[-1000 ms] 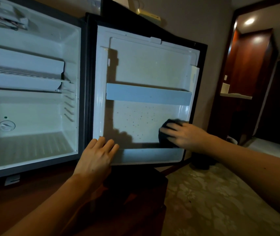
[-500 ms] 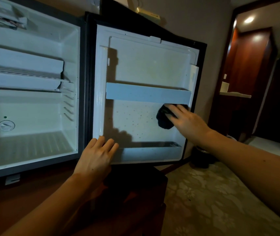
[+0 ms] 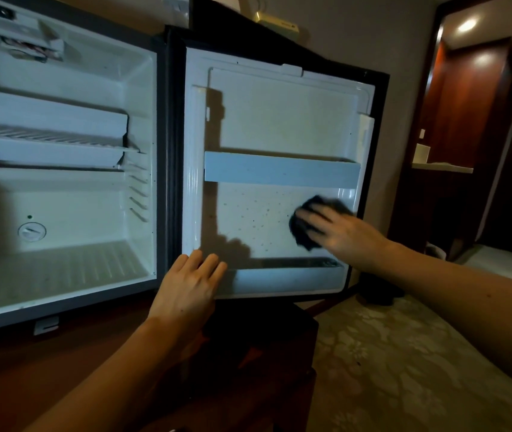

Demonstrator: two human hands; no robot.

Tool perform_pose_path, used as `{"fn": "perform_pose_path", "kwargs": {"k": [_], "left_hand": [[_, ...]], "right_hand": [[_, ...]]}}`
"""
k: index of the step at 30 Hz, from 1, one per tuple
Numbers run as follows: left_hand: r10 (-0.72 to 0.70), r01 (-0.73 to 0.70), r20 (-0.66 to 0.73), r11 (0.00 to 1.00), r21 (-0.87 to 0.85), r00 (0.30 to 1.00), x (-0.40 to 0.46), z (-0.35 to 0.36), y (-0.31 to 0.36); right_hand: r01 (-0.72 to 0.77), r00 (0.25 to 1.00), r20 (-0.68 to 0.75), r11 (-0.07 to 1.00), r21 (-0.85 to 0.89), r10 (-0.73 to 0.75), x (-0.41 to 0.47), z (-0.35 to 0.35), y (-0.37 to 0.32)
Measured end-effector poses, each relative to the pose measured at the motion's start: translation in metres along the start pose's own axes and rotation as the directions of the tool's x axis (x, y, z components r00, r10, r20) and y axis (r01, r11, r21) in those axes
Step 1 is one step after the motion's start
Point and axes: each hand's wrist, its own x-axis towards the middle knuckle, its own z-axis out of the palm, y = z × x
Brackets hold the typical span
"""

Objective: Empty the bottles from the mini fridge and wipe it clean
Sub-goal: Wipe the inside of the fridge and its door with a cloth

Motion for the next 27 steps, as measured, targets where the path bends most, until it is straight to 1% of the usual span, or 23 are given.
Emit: {"fn": "perform_pose_path", "kwargs": {"k": [2, 3, 4, 5, 6, 8, 9, 10, 12, 13, 14, 15, 16, 18, 19, 20, 21, 22, 23, 24, 25, 26, 27], "left_hand": [[-0.008, 0.008, 0.0, 1.0, 0.0, 1.0, 0.0, 0.0, 0.001], [-0.01, 0.01, 0.002, 1.0, -0.001, 1.0, -0.001, 0.0, 0.002], [-0.009, 0.009, 0.002, 1.0, -0.004, 1.0, -0.001, 0.001, 0.003], [-0.008, 0.008, 0.002, 1.0, -0.005, 1.0, -0.001, 0.002, 0.003], [-0.007, 0.007, 0.001, 1.0, -0.003, 1.0, 0.0, 0.002, 0.002], [-0.006, 0.006, -0.002, 1.0, 0.006, 1.0, 0.0, 0.002, 0.001], [-0.005, 0.005, -0.004, 1.0, 0.008, 1.0, -0.001, 0.001, 0.001], [-0.004, 0.004, -0.003, 1.0, 0.009, 1.0, -0.002, 0.001, 0.001], [-0.004, 0.004, -0.003, 1.0, 0.004, 1.0, -0.002, -0.001, 0.002], [-0.007, 0.007, -0.003, 1.0, 0.001, 1.0, -0.002, -0.001, 0.002], [-0.007, 0.007, -0.003, 1.0, -0.004, 1.0, -0.002, -0.001, 0.002], [-0.004, 0.003, -0.001, 1.0, -0.008, 1.0, -0.002, -0.001, 0.002], [0.001, -0.001, 0.0, 1.0, -0.01, 1.0, -0.002, 0.0, 0.002], [0.005, -0.005, -0.003, 1.0, 0.0, 1.0, -0.001, 0.0, 0.001], [0.005, -0.005, -0.005, 1.0, 0.005, 1.0, -0.001, 0.0, 0.001], [0.006, -0.006, -0.008, 1.0, 0.008, 1.0, -0.001, 0.0, 0.001], [0.008, -0.008, -0.011, 1.0, 0.008, 1.0, -0.001, 0.001, 0.001], [0.011, -0.01, -0.017, 1.0, 0.007, 1.0, -0.001, 0.001, 0.0], [0.012, -0.012, -0.022, 1.0, 0.005, 1.0, 0.0, 0.001, 0.0], [0.012, -0.012, -0.026, 1.0, 0.003, 1.0, 0.0, 0.001, 0.0], [0.011, -0.011, -0.028, 1.0, -0.001, 1.0, 0.0, 0.001, 0.0], [0.011, -0.011, -0.029, 1.0, -0.005, 1.0, 0.0, 0.001, 0.0], [0.01, -0.01, -0.029, 1.0, -0.01, 1.0, 0.0, 0.002, 0.0]], "right_hand": [[0.235, 0.967, 0.094, 0.971, 0.035, -0.237, -0.008, 0.004, -0.004], [0.282, 0.95, 0.124, 0.958, 0.039, -0.285, -0.008, 0.002, -0.001], [0.258, 0.957, 0.125, 0.966, 0.032, -0.26, -0.007, -0.001, 0.003], [0.169, 0.98, 0.102, 0.985, 0.024, -0.171, -0.004, -0.005, 0.006], [0.042, 0.997, 0.059, 0.999, 0.015, -0.043, 0.0, -0.009, 0.01], [-0.194, 0.981, 0.0, 0.981, 0.012, 0.194, 0.008, -0.013, 0.012], [-0.228, 0.973, -0.016, 0.973, 0.015, 0.229, 0.01, -0.011, 0.01], [-0.192, 0.981, -0.026, 0.981, 0.021, 0.192, 0.009, -0.007, 0.005], [0.037, 0.999, -0.003, 0.999, 0.034, -0.037, 0.002, 0.004, -0.004], [0.164, 0.986, 0.031, 0.985, 0.043, -0.166, -0.001, 0.005, -0.007], [0.249, 0.966, 0.062, 0.967, 0.051, -0.251, -0.003, 0.005, -0.007], [0.27, 0.96, 0.067, 0.961, 0.051, -0.273, -0.003, 0.003, -0.004], [0.222, 0.973, 0.049, 0.974, 0.047, -0.224, -0.001, 0.0, -0.001], [-0.03, 1.0, -0.001, 0.999, 0.036, 0.03, 0.007, -0.007, 0.005], [-0.158, 0.987, -0.015, 0.987, 0.037, 0.159, 0.012, -0.01, 0.007], [-0.233, 0.972, -0.02, 0.972, 0.038, 0.234, 0.015, -0.012, 0.005], [-0.231, 0.972, -0.031, 0.972, 0.033, 0.232, 0.015, -0.011, 0.002], [-0.154, 0.987, -0.036, 0.988, 0.027, 0.155, 0.012, -0.005, -0.002], [-0.018, 1.0, -0.019, 0.999, 0.028, 0.019, 0.008, 0.001, -0.006], [0.141, 0.989, 0.028, 0.989, 0.047, -0.142, 0.003, 0.005, -0.01], [0.262, 0.96, 0.083, 0.962, 0.072, -0.268, -0.001, 0.007, -0.011], [0.314, 0.937, 0.127, 0.945, 0.091, -0.324, -0.002, 0.005, -0.008], [0.294, 0.941, 0.145, 0.951, 0.1, -0.306, -0.001, 0.002, -0.003]]}}
